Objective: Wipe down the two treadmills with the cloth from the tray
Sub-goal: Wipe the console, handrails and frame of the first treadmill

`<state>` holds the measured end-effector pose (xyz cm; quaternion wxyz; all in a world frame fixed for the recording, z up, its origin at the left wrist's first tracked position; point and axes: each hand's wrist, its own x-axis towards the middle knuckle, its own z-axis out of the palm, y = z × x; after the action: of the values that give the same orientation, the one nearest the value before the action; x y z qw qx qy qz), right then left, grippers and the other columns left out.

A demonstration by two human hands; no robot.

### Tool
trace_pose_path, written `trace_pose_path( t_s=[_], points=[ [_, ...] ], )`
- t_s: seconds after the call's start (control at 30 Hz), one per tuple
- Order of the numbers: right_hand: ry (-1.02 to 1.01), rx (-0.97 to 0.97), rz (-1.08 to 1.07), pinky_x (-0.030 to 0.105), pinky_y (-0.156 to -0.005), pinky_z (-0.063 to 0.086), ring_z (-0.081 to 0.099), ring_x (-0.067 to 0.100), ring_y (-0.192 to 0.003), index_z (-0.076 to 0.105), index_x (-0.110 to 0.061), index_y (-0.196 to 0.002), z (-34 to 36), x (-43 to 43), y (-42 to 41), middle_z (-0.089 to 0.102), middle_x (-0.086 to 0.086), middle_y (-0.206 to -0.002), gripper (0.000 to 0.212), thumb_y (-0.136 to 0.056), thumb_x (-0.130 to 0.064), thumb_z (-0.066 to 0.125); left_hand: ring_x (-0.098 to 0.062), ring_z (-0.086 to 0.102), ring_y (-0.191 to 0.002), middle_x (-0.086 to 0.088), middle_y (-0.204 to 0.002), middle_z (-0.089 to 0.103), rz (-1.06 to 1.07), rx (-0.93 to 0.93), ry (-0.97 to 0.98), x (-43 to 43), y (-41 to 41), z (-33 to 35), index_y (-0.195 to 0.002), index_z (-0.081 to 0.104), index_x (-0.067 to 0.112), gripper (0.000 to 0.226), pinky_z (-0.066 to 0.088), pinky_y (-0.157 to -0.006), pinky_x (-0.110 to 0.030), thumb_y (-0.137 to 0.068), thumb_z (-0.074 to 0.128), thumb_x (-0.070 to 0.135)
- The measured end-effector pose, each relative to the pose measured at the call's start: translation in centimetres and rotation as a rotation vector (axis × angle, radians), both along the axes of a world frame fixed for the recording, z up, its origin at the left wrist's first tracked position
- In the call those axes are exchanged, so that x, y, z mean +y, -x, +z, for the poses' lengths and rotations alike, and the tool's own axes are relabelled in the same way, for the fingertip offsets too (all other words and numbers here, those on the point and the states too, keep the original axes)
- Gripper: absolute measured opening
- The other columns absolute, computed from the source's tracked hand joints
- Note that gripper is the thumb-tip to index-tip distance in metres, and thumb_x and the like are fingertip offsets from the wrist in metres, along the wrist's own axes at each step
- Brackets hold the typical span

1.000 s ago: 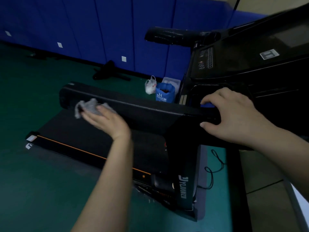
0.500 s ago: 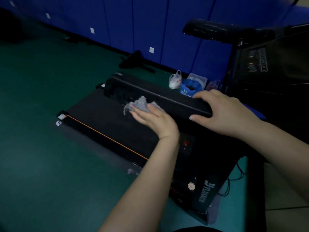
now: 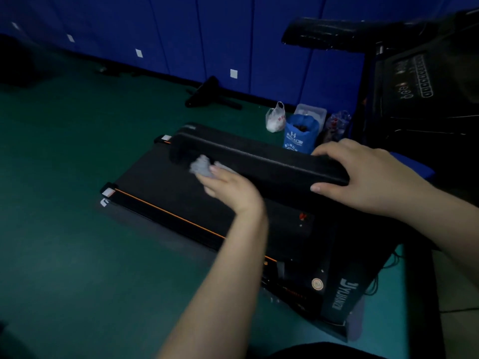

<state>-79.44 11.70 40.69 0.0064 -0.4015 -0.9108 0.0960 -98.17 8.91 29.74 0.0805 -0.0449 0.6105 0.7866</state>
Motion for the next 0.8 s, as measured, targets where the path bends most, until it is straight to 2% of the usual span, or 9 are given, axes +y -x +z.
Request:
trace_pose_path(
  t_s=[0.07,0.13,0.2,0.27,0.37,0.4,0.53,0.7,0.8],
  points=[
    [0.001,-0.007,0.005,0.045,-0.094,0.044,0.051,0.009,-0.098,0.038,-0.045,-0.125,0.0,-0.1,0.1,0.042,-0.017,-0.107,0.059,-0.072,-0.070,0.048,-0.028,0.045,-0.126,-0.019,-0.139,0.039,-0.077,-0.093,-0.048,-0.5,-2.0,0.3,-0.146,0.028,0.008,0.047,0.031,-0.095,-0.009,-0.102,0.036,0.021],
    [0.000,-0.009,0.010,0.044,-0.093,0.044,0.050,0.008,-0.096,0.038,-0.046,-0.125,0.1,-0.1,0.1,0.042,-0.018,-0.105,0.059,-0.072,-0.071,0.046,-0.028,0.048,-0.122,-0.020,-0.138,0.037,-0.080,-0.104,-0.054,-0.5,-0.8,0.8,-0.146,0.029,0.010,0.047,0.037,-0.099,-0.019,-0.102,0.035,0.025],
    [-0.001,-0.008,0.009,0.044,-0.094,0.043,0.049,0.006,-0.095,0.038,-0.047,-0.125,0.1,0.0,0.0,0.042,-0.019,-0.104,0.059,-0.072,-0.072,0.045,-0.031,0.051,-0.120,-0.024,-0.134,0.044,-0.004,-0.011,-0.008,-0.2,3.0,1.0,-0.141,0.036,0.003,0.043,0.037,-0.093,-0.017,-0.102,0.036,0.020],
    [-0.008,-0.005,0.012,0.043,-0.093,0.043,0.049,0.005,-0.094,0.037,-0.047,-0.125,0.1,0.0,0.0,0.043,-0.019,-0.105,0.058,-0.072,-0.072,0.045,-0.030,0.054,-0.119,-0.023,-0.131,0.050,0.039,-0.005,0.017,0.1,7.7,1.0,-0.138,0.040,0.001,0.041,0.037,-0.086,-0.013,-0.102,0.036,0.019],
    [-0.006,0.010,0.009,0.039,-0.093,0.041,0.047,0.003,-0.091,0.037,-0.049,-0.123,0.1,-0.1,0.0,0.044,-0.019,-0.105,0.056,-0.072,-0.071,0.045,-0.034,0.054,-0.118,-0.024,-0.133,0.049,0.037,-0.098,0.039,0.5,11.4,0.6,-0.140,0.040,0.008,0.045,0.042,-0.090,-0.026,-0.102,0.032,0.031],
    [-0.007,0.014,0.009,0.038,-0.093,0.039,0.046,0.003,-0.090,0.037,-0.049,-0.122,0.1,-0.1,0.0,0.044,-0.019,-0.105,0.055,-0.072,-0.071,0.046,-0.035,0.053,-0.119,-0.024,-0.134,0.046,0.036,-0.110,0.041,0.5,11.1,0.5,-0.141,0.038,0.009,0.046,0.042,-0.091,-0.027,-0.102,0.031,0.033],
    [-0.023,0.020,0.009,0.036,-0.092,0.036,0.043,0.002,-0.090,0.037,-0.048,-0.123,0.0,0.0,0.0,0.044,-0.018,-0.108,0.056,-0.073,-0.071,0.046,-0.033,0.045,-0.127,-0.025,-0.142,0.037,0.003,-0.146,0.022,0.3,4.7,0.2,-0.146,0.028,0.008,0.048,0.030,-0.083,-0.011,-0.103,0.032,0.029],
    [-0.032,0.032,0.023,0.034,-0.088,0.033,0.043,0.004,-0.093,0.039,-0.045,-0.123,-0.1,0.0,0.0,0.042,-0.017,-0.105,0.054,-0.075,-0.067,0.050,-0.031,0.042,-0.129,-0.022,-0.144,0.032,-0.056,-0.219,-0.017,0.3,-1.7,0.0,-0.149,0.022,0.014,0.051,0.032,-0.093,-0.019,-0.102,0.032,0.031],
    [-0.040,0.035,0.027,0.034,-0.086,0.033,0.049,0.010,-0.100,0.039,-0.043,-0.126,-0.3,0.0,0.0,0.042,-0.015,-0.107,0.056,-0.076,-0.065,0.052,-0.028,0.037,-0.132,-0.020,-0.145,0.030,-0.088,-0.224,-0.022,0.0,-4.9,0.2,-0.150,0.019,0.016,0.051,0.029,-0.089,-0.013,-0.103,0.032,0.028]
  ],
)
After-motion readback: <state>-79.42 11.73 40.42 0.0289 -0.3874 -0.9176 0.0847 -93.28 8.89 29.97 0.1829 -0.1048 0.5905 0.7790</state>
